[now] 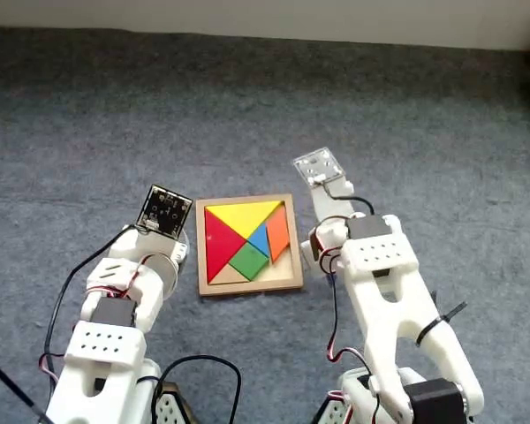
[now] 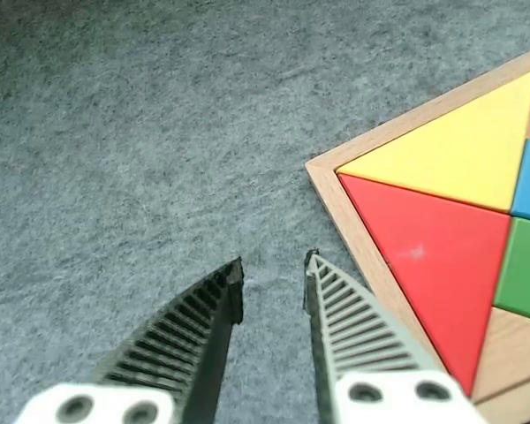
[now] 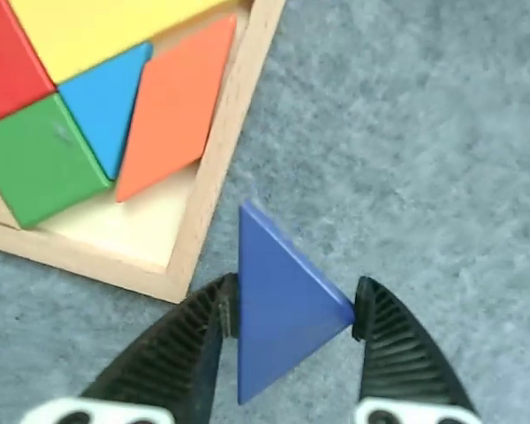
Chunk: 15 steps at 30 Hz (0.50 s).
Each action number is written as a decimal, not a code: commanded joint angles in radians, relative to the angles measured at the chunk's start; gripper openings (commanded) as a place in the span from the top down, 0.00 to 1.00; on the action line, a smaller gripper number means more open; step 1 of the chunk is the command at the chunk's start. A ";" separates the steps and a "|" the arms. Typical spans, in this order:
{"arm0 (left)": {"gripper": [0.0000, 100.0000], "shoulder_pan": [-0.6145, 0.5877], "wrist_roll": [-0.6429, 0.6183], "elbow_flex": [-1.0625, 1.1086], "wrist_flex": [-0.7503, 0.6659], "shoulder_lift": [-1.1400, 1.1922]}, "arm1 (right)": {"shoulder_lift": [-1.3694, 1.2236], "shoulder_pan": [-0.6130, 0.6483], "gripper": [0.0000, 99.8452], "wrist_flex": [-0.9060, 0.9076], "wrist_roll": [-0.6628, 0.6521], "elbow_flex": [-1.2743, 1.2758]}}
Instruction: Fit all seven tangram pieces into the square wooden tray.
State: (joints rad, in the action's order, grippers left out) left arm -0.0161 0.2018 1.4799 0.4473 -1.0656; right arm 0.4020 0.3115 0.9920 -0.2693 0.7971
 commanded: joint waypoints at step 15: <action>0.87 0.007 -0.005 -0.007 -0.015 -0.016 | -0.081 0.266 0.84 -0.090 0.694 -0.048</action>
State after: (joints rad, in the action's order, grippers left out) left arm -0.0161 0.2018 1.4799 0.4473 -1.0656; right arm 0.3330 0.5524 0.9567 0.3107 0.7971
